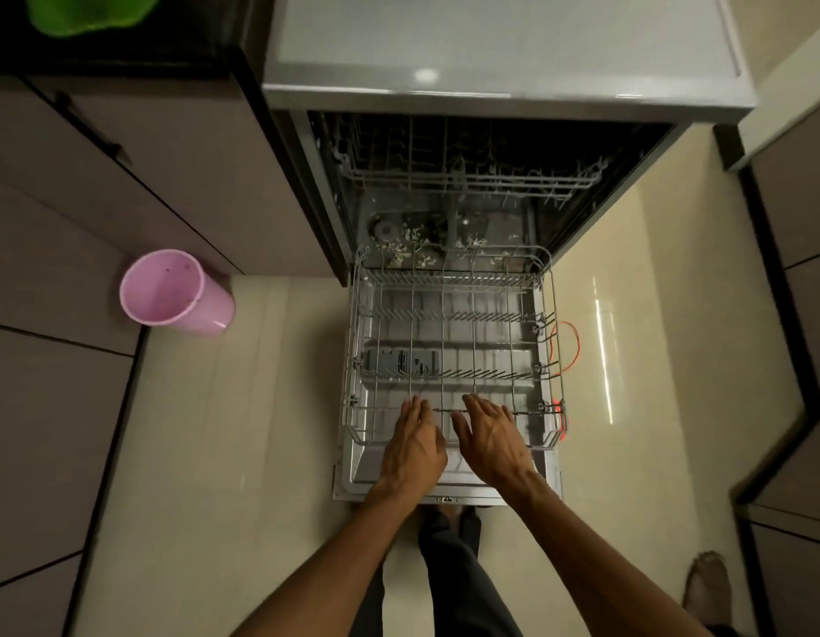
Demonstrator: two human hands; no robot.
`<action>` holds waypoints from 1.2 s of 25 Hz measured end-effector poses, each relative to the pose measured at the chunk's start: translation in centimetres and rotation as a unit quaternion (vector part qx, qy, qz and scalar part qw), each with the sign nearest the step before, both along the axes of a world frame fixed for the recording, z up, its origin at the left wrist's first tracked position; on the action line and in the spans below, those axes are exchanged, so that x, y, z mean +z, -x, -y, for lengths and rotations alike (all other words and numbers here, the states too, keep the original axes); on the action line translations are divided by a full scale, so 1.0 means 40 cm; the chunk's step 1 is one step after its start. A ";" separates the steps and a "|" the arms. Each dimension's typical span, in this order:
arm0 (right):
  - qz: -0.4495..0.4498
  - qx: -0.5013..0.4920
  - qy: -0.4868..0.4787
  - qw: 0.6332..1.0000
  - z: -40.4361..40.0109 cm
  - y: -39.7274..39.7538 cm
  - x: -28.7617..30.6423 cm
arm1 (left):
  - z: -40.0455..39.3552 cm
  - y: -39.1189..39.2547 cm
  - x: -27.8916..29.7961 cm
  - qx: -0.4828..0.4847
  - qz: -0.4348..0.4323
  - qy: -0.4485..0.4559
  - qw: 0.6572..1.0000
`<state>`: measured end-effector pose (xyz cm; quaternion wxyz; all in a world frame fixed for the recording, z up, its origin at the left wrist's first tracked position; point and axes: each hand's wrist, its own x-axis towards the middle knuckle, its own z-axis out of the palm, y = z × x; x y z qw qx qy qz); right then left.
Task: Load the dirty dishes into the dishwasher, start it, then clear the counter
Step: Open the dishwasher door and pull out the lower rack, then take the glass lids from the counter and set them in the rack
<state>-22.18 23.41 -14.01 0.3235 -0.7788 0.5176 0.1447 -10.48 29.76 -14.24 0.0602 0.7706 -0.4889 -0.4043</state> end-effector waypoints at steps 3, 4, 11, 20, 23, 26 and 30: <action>0.023 0.004 0.037 0.999 0.001 0.006 0.098 | -0.009 -0.013 0.099 0.004 0.008 0.028 1.000; 0.028 0.006 0.044 0.999 0.002 0.008 0.130 | -0.012 -0.016 0.131 0.002 0.011 0.036 0.999; 0.074 0.031 0.086 0.993 0.002 0.013 0.282 | -0.008 -0.029 0.300 0.004 0.013 0.078 0.997; 0.138 0.051 0.123 0.981 -0.019 0.000 0.390 | -0.017 -0.050 0.404 0.065 -0.002 0.125 0.990; 0.152 0.069 0.114 0.979 -0.015 -0.025 0.415 | -0.024 -0.060 0.409 0.121 -0.031 0.111 0.986; 0.159 0.093 0.115 0.976 -0.005 -0.061 0.432 | -0.038 -0.076 0.415 0.143 -0.035 0.105 0.984; 0.164 0.111 0.132 0.971 -0.006 -0.121 0.446 | -0.065 -0.129 0.436 0.155 -0.030 0.130 0.979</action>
